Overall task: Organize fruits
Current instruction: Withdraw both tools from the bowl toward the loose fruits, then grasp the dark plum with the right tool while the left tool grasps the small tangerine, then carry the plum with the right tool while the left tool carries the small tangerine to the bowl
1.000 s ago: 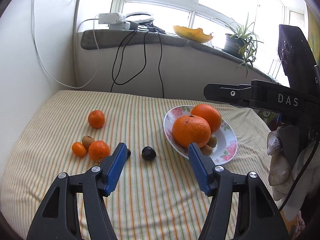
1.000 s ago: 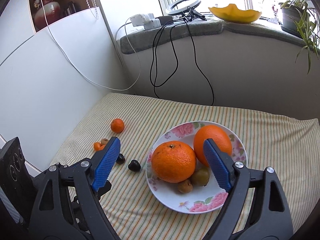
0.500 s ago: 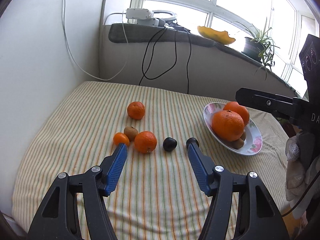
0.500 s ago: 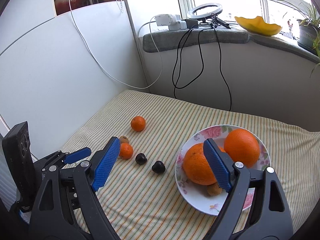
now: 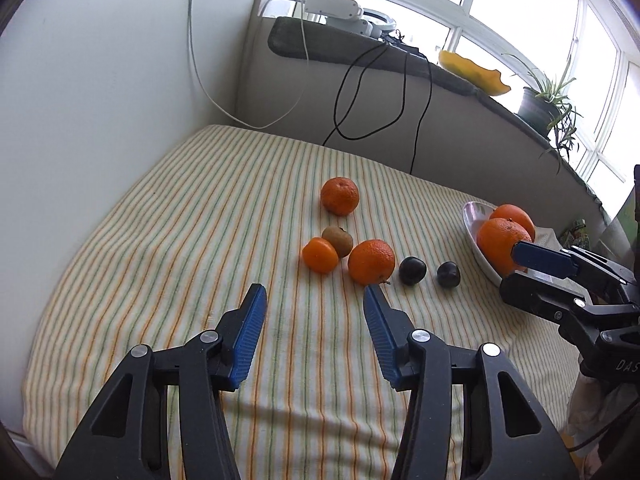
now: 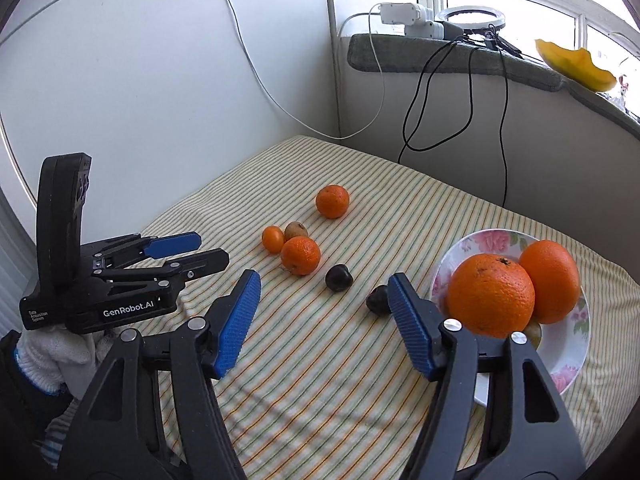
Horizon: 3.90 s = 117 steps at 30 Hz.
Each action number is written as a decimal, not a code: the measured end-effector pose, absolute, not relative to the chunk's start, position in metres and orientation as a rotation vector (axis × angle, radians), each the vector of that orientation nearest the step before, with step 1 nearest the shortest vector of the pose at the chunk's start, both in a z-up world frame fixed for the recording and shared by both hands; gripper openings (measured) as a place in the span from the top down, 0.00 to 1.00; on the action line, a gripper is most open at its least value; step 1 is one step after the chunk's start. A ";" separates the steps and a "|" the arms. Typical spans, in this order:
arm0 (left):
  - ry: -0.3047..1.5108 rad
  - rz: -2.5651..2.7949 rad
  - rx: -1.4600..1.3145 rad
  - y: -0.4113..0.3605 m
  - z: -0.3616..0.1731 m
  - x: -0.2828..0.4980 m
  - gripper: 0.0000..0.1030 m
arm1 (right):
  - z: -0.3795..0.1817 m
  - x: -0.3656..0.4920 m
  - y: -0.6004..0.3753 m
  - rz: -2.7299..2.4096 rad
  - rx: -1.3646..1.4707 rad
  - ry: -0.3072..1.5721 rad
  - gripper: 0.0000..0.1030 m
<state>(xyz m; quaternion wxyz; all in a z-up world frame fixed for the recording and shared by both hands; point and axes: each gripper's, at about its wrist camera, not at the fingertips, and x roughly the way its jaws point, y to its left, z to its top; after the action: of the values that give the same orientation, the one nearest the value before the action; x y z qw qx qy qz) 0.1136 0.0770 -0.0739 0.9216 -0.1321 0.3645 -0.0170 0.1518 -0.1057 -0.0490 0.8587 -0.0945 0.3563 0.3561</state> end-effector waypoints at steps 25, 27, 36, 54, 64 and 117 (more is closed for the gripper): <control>0.848 -0.080 -0.231 0.076 -0.092 0.168 0.64 | -0.101 0.197 -0.064 0.708 -0.353 0.841 0.66; 0.857 -0.077 -0.231 0.076 -0.094 0.172 0.64 | -0.102 0.197 -0.062 0.709 -0.366 0.842 0.66; 0.881 -0.081 -0.234 0.075 -0.101 0.181 0.66 | -0.110 0.206 -0.060 0.708 -0.370 0.863 0.66; 0.865 -0.093 -0.238 0.076 -0.101 0.180 0.75 | -0.110 0.203 -0.059 0.701 -0.351 0.866 0.76; 0.821 -0.082 -0.268 0.080 -0.090 0.159 0.75 | -0.096 0.192 -0.071 0.721 -0.284 0.847 0.76; 0.757 -0.436 -0.043 -0.158 -0.045 0.164 0.75 | -0.063 0.196 -0.299 0.460 0.014 0.775 0.76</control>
<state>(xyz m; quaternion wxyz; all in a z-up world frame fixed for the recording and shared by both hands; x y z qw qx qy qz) 0.1644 -0.1577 -0.0453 0.9058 -0.0210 0.3666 -0.2113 0.1964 -0.2988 -0.0631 0.9001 0.0067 0.3745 0.2224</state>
